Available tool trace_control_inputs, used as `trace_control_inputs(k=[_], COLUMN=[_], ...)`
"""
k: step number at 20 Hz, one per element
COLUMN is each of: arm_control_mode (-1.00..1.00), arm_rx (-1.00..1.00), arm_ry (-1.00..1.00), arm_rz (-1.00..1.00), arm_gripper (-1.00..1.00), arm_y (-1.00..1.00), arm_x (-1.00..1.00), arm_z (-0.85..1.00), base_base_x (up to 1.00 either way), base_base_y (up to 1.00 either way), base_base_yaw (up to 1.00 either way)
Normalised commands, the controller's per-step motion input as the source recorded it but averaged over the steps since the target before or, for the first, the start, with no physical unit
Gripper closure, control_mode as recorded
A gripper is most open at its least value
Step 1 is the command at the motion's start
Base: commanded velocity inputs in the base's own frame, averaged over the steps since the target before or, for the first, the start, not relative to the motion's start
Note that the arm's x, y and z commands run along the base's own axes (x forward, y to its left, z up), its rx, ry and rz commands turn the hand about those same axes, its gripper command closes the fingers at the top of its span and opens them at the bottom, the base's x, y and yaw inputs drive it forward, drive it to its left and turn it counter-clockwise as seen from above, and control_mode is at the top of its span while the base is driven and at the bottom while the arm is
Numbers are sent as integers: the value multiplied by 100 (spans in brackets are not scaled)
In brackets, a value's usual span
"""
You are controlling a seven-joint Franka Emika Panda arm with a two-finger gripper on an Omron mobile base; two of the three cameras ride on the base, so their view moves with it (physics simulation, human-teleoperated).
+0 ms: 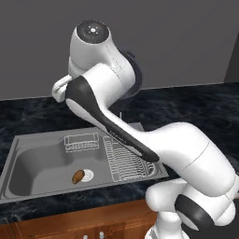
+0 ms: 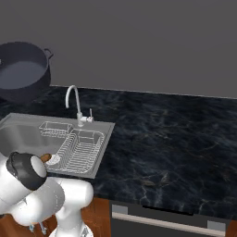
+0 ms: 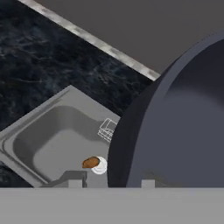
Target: Dump the potato from the pot into the sink. Then turn on the water and wash the potato. Then turn off the water and put the potato back in the pot.
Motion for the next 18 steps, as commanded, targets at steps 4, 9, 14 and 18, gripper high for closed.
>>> trace_control_inputs(k=[4,9,14,18], arm_control_mode=[-100,-100,-100,-100], arm_rx=[-11,-2,0,0], arm_ry=[0,0,0,0], arm_rz=[-9,-9,-10,-13], arm_gripper=[100,100,100,100], arm_y=[-100,-100,-100,-100], arm_x=[-28,-7,0,2], arm_z=[-19,-20,-23,-19], base_base_x=[0,0,0,0], base_base_y=[0,0,0,0], base_base_yaw=[0,0,0,0])
